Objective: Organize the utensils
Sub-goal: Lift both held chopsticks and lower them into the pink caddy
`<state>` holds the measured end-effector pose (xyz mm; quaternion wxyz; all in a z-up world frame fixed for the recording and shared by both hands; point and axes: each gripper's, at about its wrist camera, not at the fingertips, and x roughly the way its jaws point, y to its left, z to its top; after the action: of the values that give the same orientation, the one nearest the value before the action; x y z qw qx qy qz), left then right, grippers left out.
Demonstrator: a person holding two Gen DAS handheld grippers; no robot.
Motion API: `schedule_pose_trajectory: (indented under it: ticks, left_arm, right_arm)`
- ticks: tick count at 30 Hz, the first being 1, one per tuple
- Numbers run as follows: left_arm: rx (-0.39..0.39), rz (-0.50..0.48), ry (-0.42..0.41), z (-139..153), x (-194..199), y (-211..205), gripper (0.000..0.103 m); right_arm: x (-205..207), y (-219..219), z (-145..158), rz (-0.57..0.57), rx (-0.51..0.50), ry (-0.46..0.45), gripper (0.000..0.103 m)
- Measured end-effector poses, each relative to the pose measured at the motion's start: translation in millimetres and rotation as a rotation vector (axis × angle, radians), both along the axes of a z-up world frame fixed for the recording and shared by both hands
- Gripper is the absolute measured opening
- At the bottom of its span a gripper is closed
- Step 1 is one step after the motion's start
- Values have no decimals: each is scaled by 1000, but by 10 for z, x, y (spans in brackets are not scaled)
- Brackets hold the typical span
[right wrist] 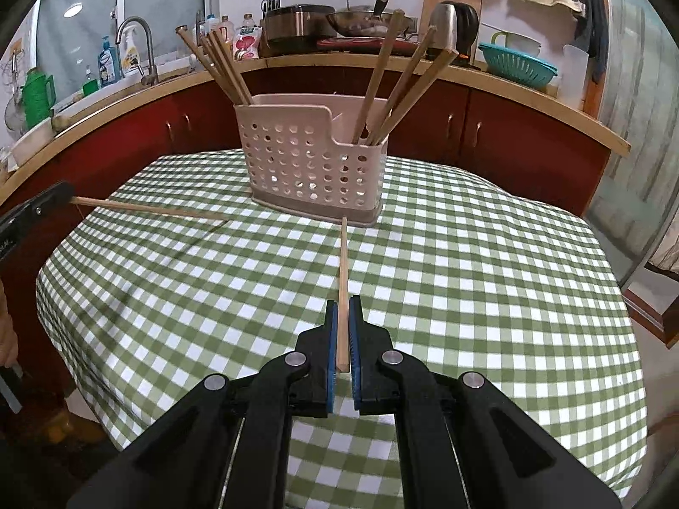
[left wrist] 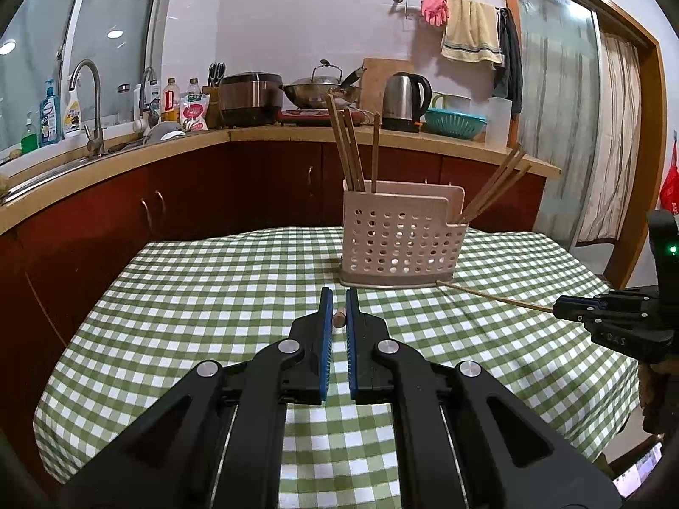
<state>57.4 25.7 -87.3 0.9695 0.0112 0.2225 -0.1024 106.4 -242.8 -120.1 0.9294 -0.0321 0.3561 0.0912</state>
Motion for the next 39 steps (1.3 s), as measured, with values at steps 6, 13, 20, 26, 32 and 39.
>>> schedule_pose_trajectory:
  ticks: [6,13,20,26,32,39]
  left_arm:
    - [-14,0,-18,78,74,18,6]
    - [-21,-4,-37,177,177,1,6]
    - [-39,-23,-72,361,291,-57,6]
    - [-57,-58,-101,608,335,-112,6]
    - [-58,-108,-181,1015,299,-229,6]
    - [-58,-146,-287,1472,281,-352,6]
  right_arm:
    - [34,-41,181,-7,23,-60,6]
    - [134,-39,391,-17,67,-189,6]
    - [244,8,530,-13,102,-298,6]
    - [136,-36,828,1,129,-356,6]
    - [49,-129,1193,27,178,-393,6]
    - [-25,-229,1595,71,216,-449,6]
